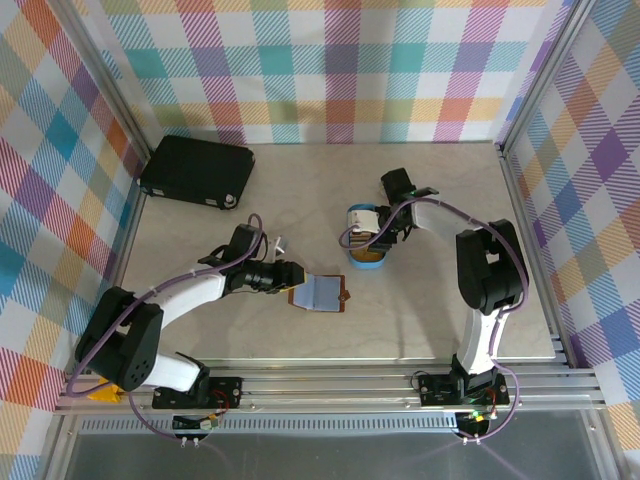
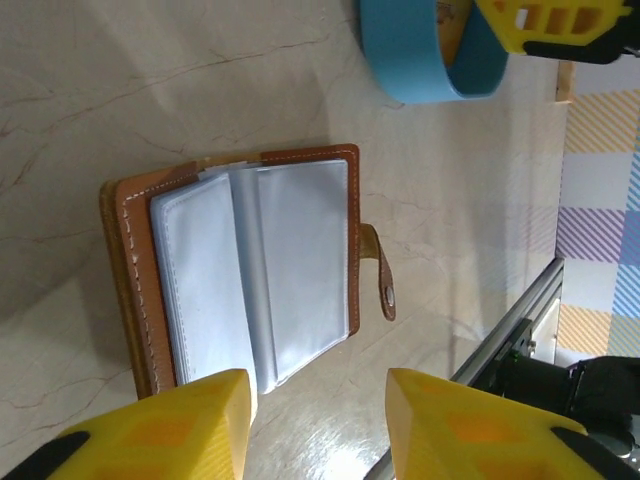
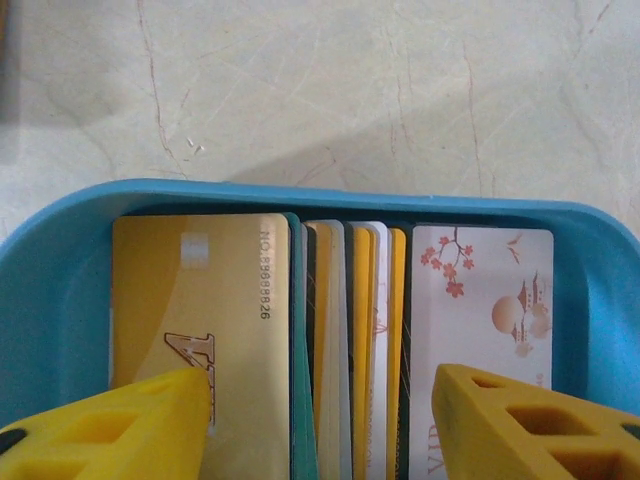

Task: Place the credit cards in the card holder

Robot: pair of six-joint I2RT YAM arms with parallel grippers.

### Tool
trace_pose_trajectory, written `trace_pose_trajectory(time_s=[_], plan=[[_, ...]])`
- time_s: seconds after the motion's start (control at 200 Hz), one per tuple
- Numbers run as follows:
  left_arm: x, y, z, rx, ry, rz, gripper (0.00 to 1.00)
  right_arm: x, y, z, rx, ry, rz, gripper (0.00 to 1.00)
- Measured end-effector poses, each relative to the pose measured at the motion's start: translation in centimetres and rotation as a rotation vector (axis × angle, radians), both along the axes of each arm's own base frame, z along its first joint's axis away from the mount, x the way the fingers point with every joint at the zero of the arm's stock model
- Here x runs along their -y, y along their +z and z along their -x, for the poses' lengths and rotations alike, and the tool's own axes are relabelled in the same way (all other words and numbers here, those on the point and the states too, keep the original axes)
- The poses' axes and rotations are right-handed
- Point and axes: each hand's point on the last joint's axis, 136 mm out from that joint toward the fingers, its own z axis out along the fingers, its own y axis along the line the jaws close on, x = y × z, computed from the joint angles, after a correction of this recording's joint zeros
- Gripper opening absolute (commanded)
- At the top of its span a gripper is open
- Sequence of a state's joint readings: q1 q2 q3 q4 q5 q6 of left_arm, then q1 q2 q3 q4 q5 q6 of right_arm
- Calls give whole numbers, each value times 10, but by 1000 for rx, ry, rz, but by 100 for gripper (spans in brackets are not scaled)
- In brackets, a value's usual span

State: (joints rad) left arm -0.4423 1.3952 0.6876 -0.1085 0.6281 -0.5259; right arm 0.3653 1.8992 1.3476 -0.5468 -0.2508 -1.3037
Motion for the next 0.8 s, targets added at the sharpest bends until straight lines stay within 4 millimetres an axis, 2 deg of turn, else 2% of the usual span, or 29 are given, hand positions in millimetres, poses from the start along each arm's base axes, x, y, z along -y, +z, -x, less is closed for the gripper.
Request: trace_pose_trajectory(time_s=[0.105,0.28,0.365,0.455,0.58,0.64,0.8], plan=[[0,14,0,31,-6,8,52,-2,1,0,-3,17,7,66],[0,56,-7,133,-14,37,61,-2,-2,1,-19,24,20,69],[-3,71,-11,160,-11,37,63,-2,-6,3,-35,27,30,69],[-8,75,-14,169,-11,15,67,-3,-12,5,-50,34,41,67],[-20,71,-12,153,-13,-51,72,-5,-19,6,-71,39,53,62],[-24,71,-11,151,-23,-79,76,-6,-20,6,-75,41,54,61],[-33,75,-10,174,-52,-132,78,-7,-18,8,-86,47,59,62]])
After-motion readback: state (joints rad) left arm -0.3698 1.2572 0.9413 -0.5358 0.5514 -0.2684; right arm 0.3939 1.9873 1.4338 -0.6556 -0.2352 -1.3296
